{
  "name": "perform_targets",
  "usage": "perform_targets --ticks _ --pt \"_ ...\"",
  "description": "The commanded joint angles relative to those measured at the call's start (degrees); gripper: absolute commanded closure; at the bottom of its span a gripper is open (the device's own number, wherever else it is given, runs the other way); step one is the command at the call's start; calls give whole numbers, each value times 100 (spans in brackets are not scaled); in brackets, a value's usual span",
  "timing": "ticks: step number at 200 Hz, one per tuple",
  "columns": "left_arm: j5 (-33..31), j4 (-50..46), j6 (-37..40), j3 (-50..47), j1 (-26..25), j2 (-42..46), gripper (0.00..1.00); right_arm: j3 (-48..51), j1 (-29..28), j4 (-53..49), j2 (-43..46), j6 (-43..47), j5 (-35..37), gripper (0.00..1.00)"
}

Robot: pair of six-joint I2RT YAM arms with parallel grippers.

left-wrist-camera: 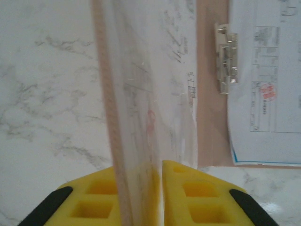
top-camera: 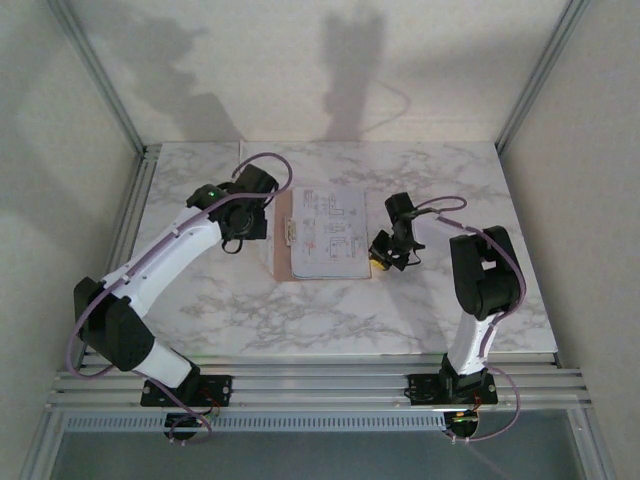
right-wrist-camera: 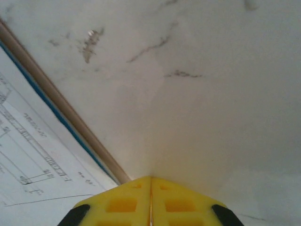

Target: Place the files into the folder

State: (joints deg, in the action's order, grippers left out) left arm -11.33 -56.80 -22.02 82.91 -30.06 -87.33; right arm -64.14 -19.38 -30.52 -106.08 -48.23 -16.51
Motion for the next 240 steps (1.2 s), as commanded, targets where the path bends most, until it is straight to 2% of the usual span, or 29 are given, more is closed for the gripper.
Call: perform_targets --ticks 1,40,61,95,131,155,180,225,240 --pt "343 231 5 296 -242 -82 71 -73 -131 -98 -331 -47 -113 94" --pt "883 819 -102 433 -792 -157 55 3 -137 -141 -319 -6 -36 96" --pt "1295 1258 -258 457 -1032 -337 50 -2 -138 -170 -259 63 35 96" --pt "2413 2149 -728 501 -1306 -740 46 -19 -137 -267 -16 98 289 95" --pt "3240 2880 -1096 545 -1446 -1067 42 74 -129 -543 544 48 1021 90" --pt "3235 2908 -1114 686 -1442 -1223 42 205 -130 -868 1075 -89 1774 85" --pt "3120 2851 -1103 639 -1333 -1163 40 421 -118 -930 1642 -98 2154 84" --pt "3117 3063 -1290 231 -1049 -886 38 645 -127 -670 2149 181 1880 84" --pt "3072 3121 -1369 130 -934 -801 38 715 -122 -518 2291 271 1757 75"
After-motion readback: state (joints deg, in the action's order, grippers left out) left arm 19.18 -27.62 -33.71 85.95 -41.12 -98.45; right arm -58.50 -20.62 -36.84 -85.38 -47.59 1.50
